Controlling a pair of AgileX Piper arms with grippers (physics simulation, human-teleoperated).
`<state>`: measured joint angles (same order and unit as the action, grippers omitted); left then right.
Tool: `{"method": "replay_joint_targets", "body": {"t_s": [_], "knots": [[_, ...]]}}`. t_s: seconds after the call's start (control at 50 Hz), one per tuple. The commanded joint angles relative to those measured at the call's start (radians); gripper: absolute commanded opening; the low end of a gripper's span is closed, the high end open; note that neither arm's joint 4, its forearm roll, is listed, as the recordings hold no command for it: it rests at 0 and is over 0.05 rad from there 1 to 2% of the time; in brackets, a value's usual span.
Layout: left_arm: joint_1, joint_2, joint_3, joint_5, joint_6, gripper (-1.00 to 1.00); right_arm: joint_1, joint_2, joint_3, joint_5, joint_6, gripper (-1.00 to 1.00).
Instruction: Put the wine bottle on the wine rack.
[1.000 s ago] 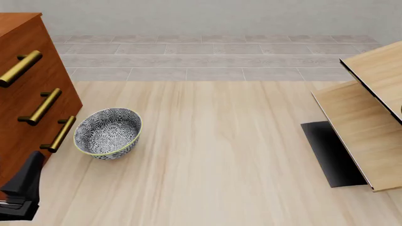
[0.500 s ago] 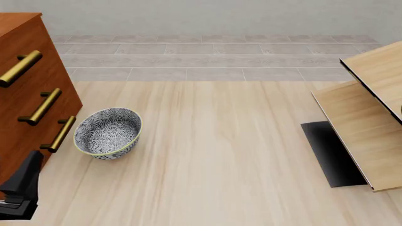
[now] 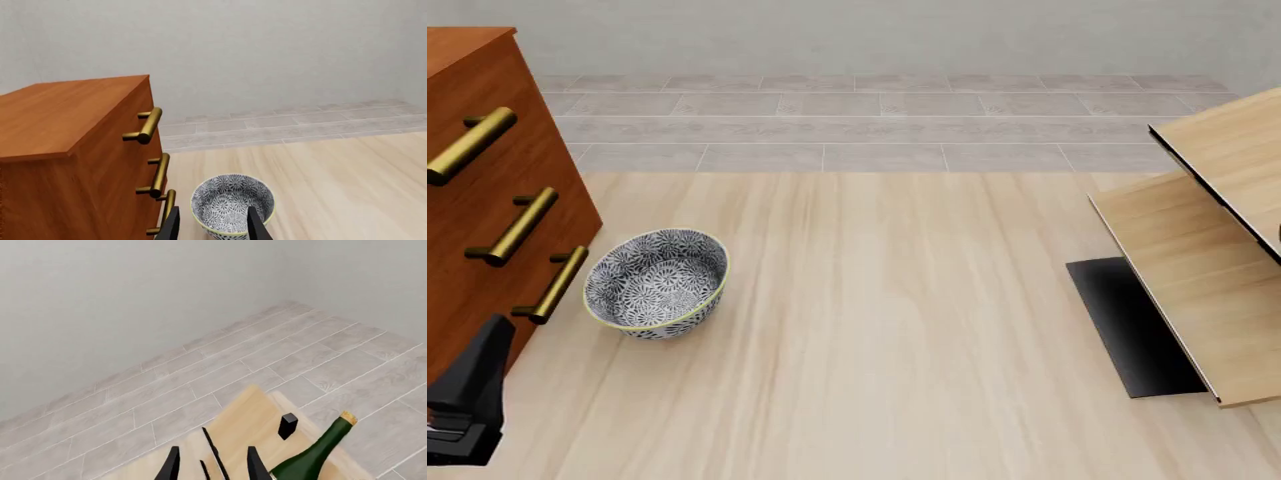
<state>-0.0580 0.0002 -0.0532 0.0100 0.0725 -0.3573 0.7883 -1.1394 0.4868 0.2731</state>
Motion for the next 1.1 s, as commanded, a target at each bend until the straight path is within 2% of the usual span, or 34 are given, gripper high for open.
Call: {"method": "replay_joint_targets", "body": {"t_s": [0.02,0.36,0.64,0.88,1.1], "knots": [[-0.001,0.0,-0.008,0.005,0.002,1.0,0.101,-0.102,0.06,0.036,-0.014,1.0],[-0.009,0.0,-0.007,0.005,0.006,1.0,0.227,-0.254,0.104,0.121,-0.024,1.0],[-0.011,0.0,-0.015,0.01,0.008,1.0,0.32,-0.357,0.071,0.229,-0.058,1.0],[-0.014,0.0,-0.02,0.015,0.01,1.0,0.375,-0.427,0.059,0.295,-0.042,1.0],[-0.019,0.0,-0.042,0.027,0.018,1.0,0.44,-0.533,0.113,0.336,-0.039,1.0]]}}
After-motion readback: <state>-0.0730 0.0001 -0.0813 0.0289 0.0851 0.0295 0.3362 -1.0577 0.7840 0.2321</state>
